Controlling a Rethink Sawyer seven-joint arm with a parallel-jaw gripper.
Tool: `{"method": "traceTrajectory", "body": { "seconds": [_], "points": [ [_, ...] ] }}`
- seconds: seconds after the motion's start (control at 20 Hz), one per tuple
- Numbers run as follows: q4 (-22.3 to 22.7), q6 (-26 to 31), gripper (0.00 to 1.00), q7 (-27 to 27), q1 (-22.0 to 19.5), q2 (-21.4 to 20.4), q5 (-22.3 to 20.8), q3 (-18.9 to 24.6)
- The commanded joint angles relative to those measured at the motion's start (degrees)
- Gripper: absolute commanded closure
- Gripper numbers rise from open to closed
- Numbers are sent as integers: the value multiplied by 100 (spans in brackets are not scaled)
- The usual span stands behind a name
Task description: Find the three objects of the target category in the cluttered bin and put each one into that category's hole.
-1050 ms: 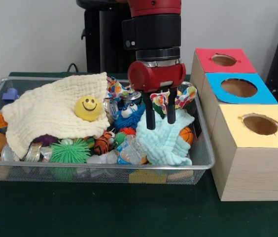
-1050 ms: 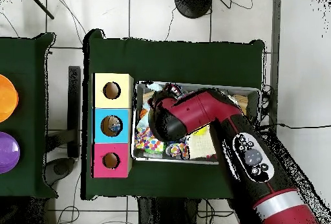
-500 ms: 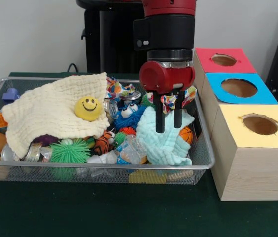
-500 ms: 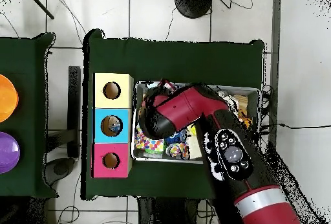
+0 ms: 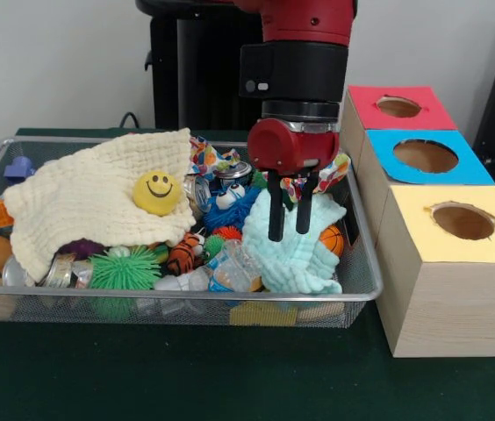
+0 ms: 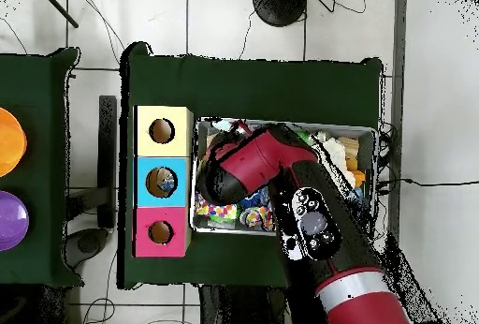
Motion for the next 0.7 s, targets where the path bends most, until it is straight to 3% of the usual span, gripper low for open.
{"method": "traceTrajectory", "body": {
  "seconds": [0.05, 0.7],
  "points": [
    [-389, -95, 0, 647, 22, 376, -376, -608],
    [-386, 63, 0, 487, -57, 530, -32, -908]
  ]
}}
